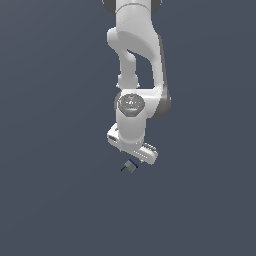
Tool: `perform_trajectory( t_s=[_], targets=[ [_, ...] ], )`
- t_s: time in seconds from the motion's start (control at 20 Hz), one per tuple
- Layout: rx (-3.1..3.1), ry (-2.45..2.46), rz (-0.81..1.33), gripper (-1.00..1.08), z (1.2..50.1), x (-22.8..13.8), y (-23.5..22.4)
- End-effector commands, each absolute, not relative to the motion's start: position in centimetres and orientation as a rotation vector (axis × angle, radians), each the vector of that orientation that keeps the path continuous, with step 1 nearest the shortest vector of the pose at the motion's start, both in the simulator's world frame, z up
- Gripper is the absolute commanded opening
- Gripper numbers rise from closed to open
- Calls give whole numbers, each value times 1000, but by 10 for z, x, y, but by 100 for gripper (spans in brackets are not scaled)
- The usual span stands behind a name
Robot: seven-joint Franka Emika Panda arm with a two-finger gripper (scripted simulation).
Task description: Pick up the object and move it to a goal position.
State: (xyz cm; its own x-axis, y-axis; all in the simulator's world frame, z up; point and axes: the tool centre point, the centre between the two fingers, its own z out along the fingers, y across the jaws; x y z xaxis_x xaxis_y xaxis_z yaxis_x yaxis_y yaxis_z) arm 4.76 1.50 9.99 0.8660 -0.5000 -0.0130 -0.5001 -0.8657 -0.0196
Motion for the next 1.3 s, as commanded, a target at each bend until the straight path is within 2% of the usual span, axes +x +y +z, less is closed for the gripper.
perform_trajectory(
  t_s=[0.0,0.55,1.25],
  targets=[
    [-2988,912,10,100,91,54,12],
    [-2908,1184,2,100,66,69,5],
    [-2896,1218,1,100,45,70,4]
  ],
)
